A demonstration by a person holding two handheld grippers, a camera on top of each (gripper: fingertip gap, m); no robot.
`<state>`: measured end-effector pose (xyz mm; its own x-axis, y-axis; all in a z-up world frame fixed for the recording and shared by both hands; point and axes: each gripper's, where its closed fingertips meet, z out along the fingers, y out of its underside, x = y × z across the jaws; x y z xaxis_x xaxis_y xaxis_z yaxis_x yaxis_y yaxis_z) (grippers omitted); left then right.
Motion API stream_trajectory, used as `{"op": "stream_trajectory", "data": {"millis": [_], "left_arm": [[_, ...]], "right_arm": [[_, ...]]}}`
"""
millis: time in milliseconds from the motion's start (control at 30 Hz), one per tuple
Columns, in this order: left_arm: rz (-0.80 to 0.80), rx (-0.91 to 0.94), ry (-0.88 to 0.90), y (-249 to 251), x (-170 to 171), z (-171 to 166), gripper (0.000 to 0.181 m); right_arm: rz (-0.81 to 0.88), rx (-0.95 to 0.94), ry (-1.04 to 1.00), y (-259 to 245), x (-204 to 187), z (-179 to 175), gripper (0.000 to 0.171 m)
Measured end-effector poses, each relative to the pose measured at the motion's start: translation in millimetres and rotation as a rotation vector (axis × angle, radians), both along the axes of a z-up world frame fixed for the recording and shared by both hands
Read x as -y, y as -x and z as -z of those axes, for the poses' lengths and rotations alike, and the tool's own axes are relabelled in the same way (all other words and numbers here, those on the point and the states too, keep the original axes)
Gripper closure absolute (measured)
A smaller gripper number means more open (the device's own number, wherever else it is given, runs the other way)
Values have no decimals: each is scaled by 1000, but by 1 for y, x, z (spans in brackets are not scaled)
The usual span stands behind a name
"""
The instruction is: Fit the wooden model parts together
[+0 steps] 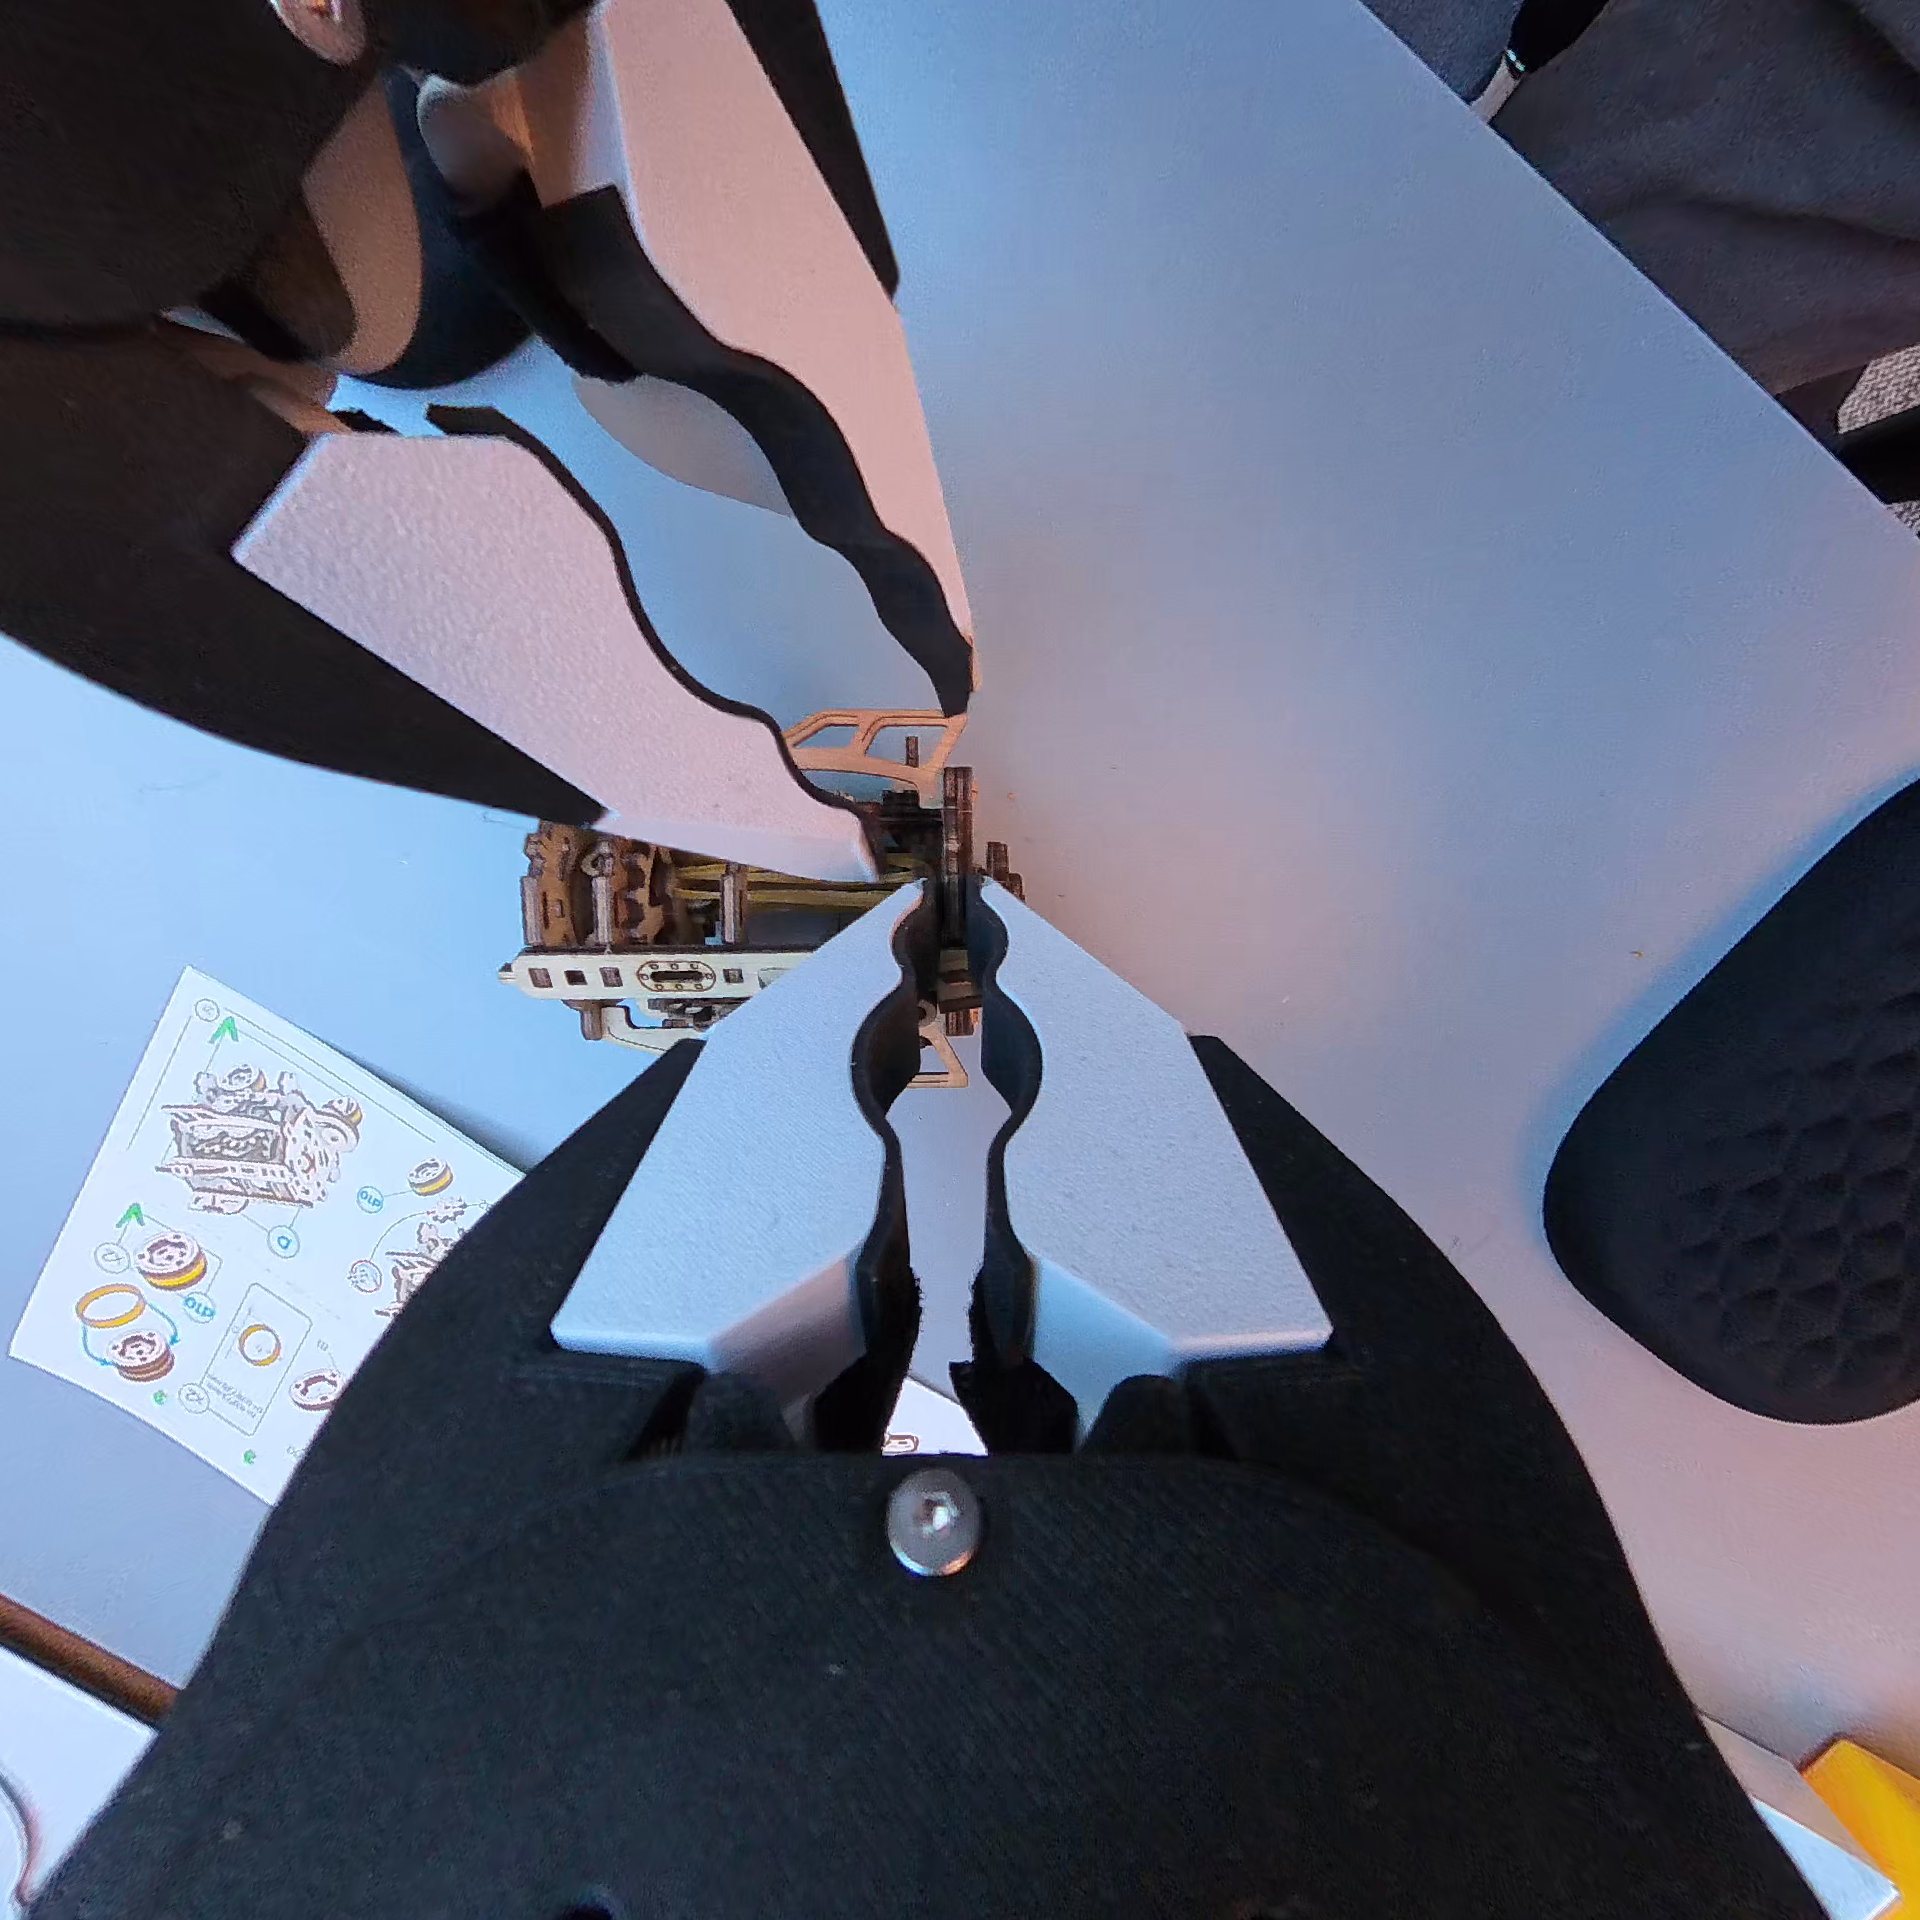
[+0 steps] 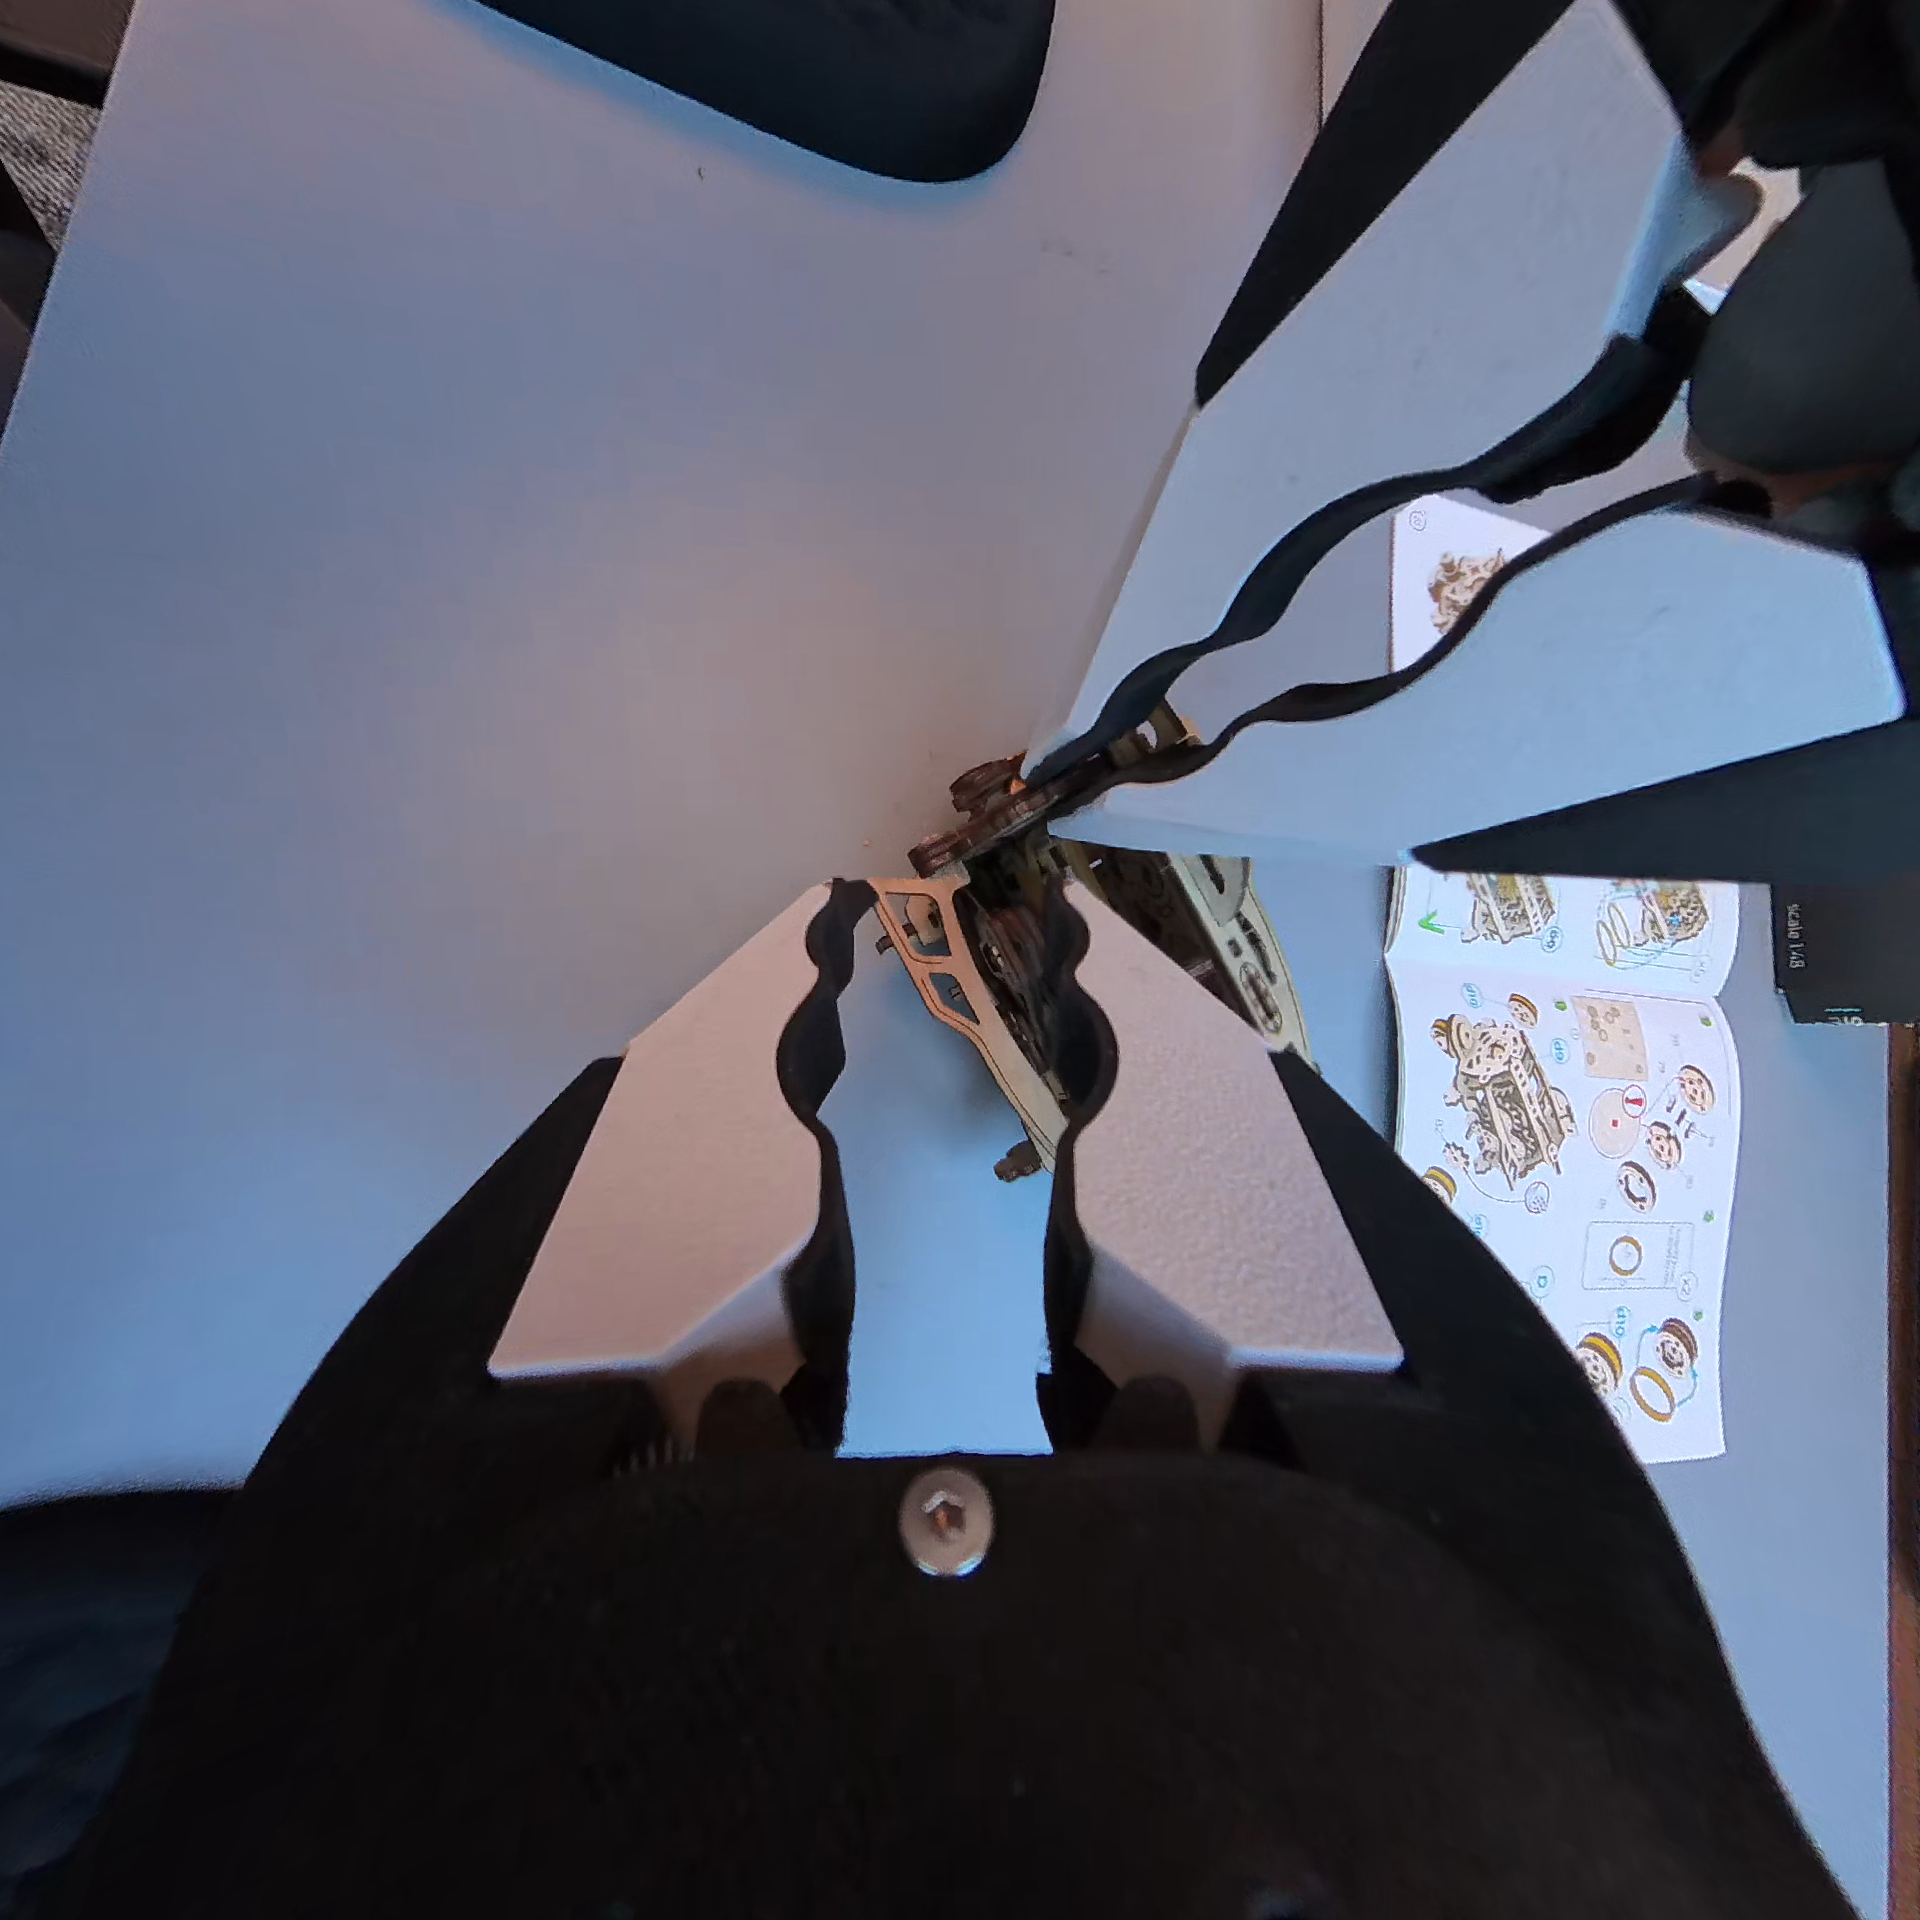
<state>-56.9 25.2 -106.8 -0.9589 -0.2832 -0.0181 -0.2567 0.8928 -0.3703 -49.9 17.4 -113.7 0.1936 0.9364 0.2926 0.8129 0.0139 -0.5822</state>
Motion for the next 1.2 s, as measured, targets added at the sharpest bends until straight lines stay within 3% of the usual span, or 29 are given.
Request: {"op": "stream_trajectory", "data": {"millis": [1200], "left_arm": [[22, 28, -21, 2, 2, -1, 178]], "right_arm": [[39, -194, -36, 2, 2, -7, 134]]}}
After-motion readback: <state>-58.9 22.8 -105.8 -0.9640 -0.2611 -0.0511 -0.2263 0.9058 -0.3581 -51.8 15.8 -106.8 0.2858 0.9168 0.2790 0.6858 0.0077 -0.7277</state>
